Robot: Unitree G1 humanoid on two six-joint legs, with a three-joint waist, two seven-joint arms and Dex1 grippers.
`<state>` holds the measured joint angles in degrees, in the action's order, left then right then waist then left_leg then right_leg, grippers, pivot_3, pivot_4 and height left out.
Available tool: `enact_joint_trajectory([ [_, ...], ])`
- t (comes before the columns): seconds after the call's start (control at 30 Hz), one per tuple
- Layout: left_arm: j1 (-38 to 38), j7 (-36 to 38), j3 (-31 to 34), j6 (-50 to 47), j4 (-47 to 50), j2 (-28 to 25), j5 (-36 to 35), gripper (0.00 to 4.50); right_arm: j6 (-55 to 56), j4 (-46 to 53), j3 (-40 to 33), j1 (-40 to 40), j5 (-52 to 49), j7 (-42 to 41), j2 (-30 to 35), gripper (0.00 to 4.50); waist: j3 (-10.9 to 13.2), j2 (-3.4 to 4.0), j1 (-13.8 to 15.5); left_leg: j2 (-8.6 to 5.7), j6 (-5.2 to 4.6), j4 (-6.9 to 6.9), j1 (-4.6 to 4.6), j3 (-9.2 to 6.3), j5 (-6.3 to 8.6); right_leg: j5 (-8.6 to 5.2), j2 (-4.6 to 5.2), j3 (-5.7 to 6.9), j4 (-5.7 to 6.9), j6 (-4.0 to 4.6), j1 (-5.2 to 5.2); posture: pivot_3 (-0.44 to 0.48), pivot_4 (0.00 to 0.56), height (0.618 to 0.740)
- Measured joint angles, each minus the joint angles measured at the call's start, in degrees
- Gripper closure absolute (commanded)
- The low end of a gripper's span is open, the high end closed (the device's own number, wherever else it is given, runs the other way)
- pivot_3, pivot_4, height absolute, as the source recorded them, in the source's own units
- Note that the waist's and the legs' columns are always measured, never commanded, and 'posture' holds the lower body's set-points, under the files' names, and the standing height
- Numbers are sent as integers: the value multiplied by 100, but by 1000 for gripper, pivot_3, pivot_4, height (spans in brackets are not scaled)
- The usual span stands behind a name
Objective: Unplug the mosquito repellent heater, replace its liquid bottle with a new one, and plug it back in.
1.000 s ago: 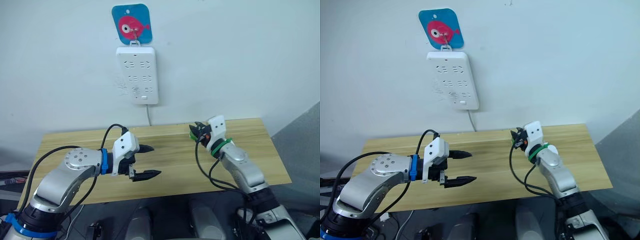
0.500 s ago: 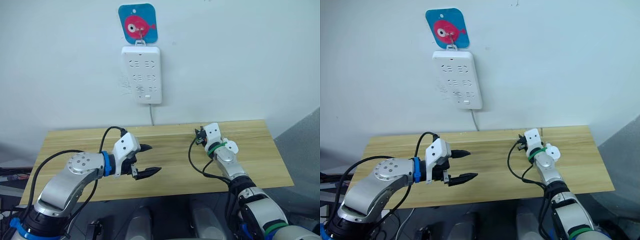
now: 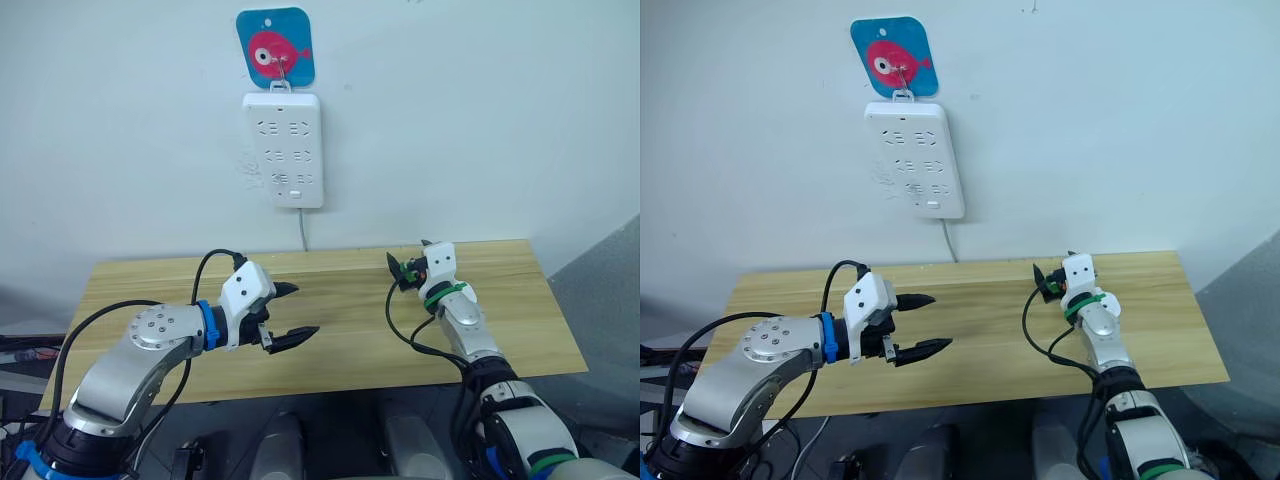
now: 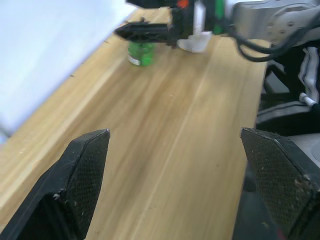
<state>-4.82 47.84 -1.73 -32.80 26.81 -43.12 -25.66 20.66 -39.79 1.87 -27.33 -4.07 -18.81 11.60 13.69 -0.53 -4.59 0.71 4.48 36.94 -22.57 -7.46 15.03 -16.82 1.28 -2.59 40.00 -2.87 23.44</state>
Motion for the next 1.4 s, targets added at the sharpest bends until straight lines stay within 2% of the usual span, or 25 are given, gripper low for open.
enact_joint_trajectory([
  [0.1,329,-208,401,36,77,76,-53,43,-634,1449,241,401,-114,-702,459,2,2,3,-4,0,0,0,-1,1,0,0,1,-2,-1,0,1,-7,228,725],
  [0.17,823,-448,991,-64,210,189,-186,43,-1373,2787,516,658,-315,-1444,1001,2,4,6,-24,3,-2,-2,-1,1,1,0,2,-4,-2,0,3,1,226,725],
  [0.3,1921,-655,1863,-164,440,331,-321,43,-2538,4490,745,709,-832,-2322,1589,2,3,5,-4,6,-2,-2,8,-10,1,-2,0,8,-4,3,-11,17,224,725],
  [0.4,2594,-711,2188,-123,491,540,-349,43,-3101,5121,908,763,-1103,-2865,1958,2,4,3,75,1,-2,3,9,-8,1,-2,3,7,-10,2,-17,25,220,725],
  [0.5,3211,-752,2557,179,429,988,-350,43,-3743,5544,1062,660,-1433,-3518,2455,2,4,1,169,-3,-1,7,9,-4,1,-2,9,5,-27,2,-25,26,218,725],
  [0.6,3506,-820,2683,588,16,1215,-183,43,-4086,5661,1103,355,-1486,-3813,2697,2,3,0,219,-1,-1,6,11,-6,0,1,6,8,-31,6,-25,26,216,725],
  [0.83,3488,-692,2860,1418,-1107,1429,-30,43,-4661,5778,1299,-33,-1461,-4016,2854,2,1,-4,278,1,0,2,0,-8,0,4,4,12,-49,8,-24,25,221,725],
  [1.03,2876,-976,2738,1599,-1570,1476,204,43,-5243,6179,1350,-191,-1518,-3971,2795,2,2,-5,288,0,0,3,-5,-13,0,8,5,16,-58,2,-23,6,244,725],
  [1.23,2366,-1361,2317,1931,-2204,1545,775,43,-6172,6687,1410,-354,-1741,-3693,2555,2,24,-21,256,2,0,0,-4,-11,1,9,4,14,-58,2,-21,-37,296,725],
  [1.4,2012,-1546,2180,2044,-2618,1576,943,43,-6678,7028,1508,-476,-1817,-3467,2404,2,144,-25,213,3,-1,2,-3,-14,1,10,4,15,-53,4,-20,-54,336,725],
])
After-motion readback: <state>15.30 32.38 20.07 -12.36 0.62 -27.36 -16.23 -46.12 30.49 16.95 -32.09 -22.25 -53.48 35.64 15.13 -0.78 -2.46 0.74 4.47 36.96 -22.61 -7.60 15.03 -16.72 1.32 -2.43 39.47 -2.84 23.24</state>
